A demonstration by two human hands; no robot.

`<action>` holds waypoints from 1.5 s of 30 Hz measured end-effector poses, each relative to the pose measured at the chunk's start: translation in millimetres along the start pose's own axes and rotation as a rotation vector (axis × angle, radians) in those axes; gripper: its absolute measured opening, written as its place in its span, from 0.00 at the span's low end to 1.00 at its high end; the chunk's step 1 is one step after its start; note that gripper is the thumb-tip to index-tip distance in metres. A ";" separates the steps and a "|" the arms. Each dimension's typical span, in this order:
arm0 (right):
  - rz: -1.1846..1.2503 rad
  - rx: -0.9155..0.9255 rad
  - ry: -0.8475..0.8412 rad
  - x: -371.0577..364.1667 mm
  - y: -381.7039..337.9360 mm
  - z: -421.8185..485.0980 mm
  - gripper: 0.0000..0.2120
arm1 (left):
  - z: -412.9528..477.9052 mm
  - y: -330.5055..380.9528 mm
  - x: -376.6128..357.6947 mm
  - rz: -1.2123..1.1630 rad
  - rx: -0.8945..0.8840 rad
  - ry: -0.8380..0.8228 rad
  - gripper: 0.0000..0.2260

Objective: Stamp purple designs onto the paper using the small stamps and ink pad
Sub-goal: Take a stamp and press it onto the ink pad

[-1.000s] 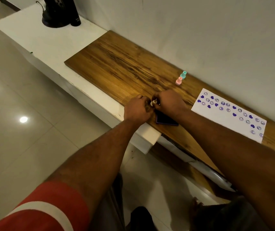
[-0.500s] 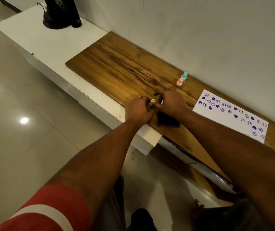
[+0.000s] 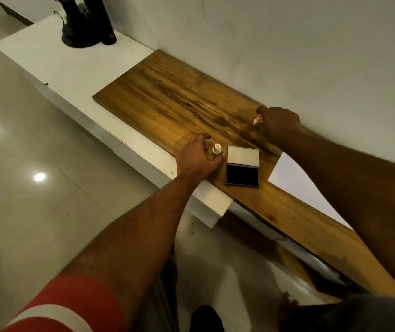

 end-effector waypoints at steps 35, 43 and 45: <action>0.220 -0.115 -0.167 -43.6 -19.9 -219.7 0.12 | -167.1 95.1 -63.3 0.032 -0.091 -0.124 0.19; 0.694 -0.166 -0.146 -56.6 -16.5 -217.5 0.08 | -157.1 99.8 -70.9 0.043 -0.045 -0.093 0.13; 0.732 -0.147 -0.142 -59.5 -15.6 -215.9 0.08 | -153.2 96.4 -71.9 0.048 -0.050 -0.081 0.12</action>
Point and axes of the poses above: each hand's wrist, its own z-axis towards the middle knuckle, its own x-axis out of the back of the hand, y = z × x, the point moved 7 cm from there along z, towards the middle knuckle, and after that the axes turned 9 degrees about -y, right-handed, at the moved point
